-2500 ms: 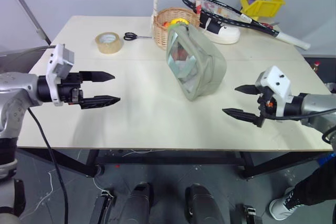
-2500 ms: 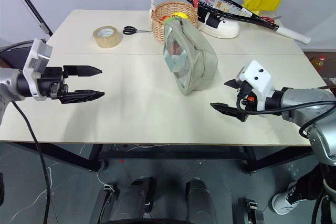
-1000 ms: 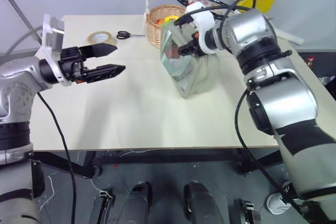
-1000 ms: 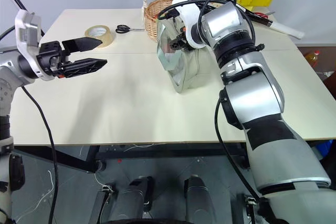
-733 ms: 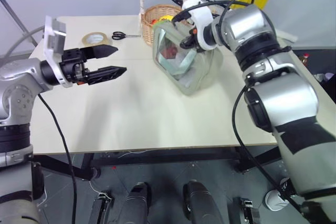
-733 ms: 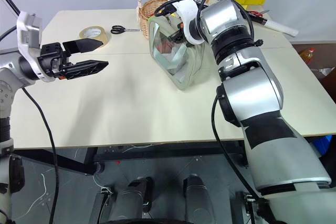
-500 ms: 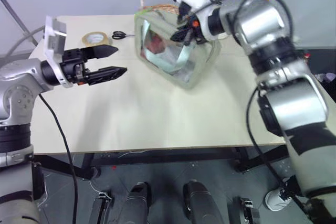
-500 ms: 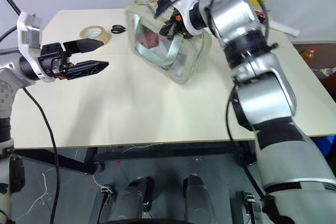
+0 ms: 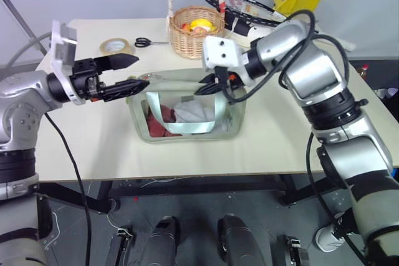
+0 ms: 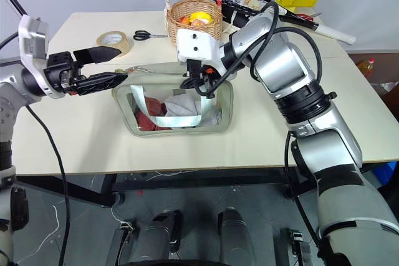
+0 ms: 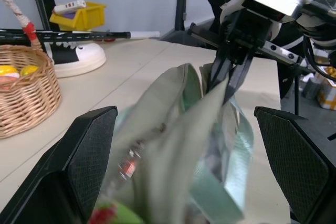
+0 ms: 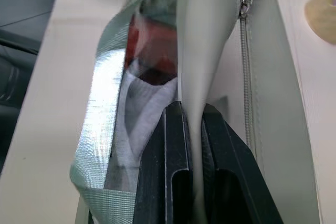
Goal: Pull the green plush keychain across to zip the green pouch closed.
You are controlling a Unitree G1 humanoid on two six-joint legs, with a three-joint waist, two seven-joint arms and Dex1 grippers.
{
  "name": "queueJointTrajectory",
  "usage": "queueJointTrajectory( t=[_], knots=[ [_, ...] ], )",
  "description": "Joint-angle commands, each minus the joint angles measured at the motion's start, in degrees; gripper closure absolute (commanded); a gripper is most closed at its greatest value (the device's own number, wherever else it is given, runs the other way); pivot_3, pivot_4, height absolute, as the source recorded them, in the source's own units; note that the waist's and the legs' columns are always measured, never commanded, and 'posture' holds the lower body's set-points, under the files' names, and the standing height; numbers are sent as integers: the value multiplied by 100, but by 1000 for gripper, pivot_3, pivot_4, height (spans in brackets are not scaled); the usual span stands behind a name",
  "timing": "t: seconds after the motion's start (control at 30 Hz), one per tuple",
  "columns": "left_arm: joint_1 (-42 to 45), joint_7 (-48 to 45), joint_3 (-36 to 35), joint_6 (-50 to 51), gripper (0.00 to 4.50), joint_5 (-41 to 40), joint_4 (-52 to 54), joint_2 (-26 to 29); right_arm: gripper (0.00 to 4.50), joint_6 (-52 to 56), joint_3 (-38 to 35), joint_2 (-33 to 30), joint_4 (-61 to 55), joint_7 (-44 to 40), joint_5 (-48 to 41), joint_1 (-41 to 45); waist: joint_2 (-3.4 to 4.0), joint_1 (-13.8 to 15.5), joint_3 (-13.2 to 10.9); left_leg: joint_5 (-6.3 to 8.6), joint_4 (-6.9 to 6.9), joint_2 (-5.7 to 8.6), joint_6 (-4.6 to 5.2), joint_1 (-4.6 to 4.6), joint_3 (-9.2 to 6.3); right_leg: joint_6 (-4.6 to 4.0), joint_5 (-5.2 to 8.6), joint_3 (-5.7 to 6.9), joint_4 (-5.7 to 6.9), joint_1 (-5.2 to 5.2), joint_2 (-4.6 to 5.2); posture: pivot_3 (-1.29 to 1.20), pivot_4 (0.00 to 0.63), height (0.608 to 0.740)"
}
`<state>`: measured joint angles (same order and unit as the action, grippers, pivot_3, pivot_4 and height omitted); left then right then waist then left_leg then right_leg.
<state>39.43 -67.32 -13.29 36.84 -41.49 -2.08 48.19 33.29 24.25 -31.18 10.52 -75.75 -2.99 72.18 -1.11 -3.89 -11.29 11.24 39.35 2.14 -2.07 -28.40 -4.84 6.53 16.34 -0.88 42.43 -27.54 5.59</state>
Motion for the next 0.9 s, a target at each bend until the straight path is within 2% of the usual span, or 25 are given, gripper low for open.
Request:
queueJointTrajectory(
  t=[0.03,0.43,0.83,0.9],
  knots=[
    [25,6,-220,-68,0,-79,145,94,4466,183,-232,16,-116,214,38,269,0,1,0,0,0,0,-1,0,0,0,0,0,0,0,0,0,150,653],
    [54,-65,-155,-87,0,-67,108,76,4466,443,-230,-274,-997,51,-152,-177,0,4,0,0,0,0,-1,-1,-1,0,0,1,-1,0,1,0,150,653],
    [70,-164,-107,-59,0,-39,112,114,4466,445,-138,-263,-1299,268,-95,-602,-1,-5,0,-1,0,-1,-1,2,-1,0,0,1,0,3,0,0,150,653],
    [76,-190,-100,-54,0,-40,98,124,3768,497,-132,-274,-1301,293,-88,-606,-1,-4,1,-1,0,-1,-1,2,-1,0,0,1,0,4,0,0,150,653]
  ],
)
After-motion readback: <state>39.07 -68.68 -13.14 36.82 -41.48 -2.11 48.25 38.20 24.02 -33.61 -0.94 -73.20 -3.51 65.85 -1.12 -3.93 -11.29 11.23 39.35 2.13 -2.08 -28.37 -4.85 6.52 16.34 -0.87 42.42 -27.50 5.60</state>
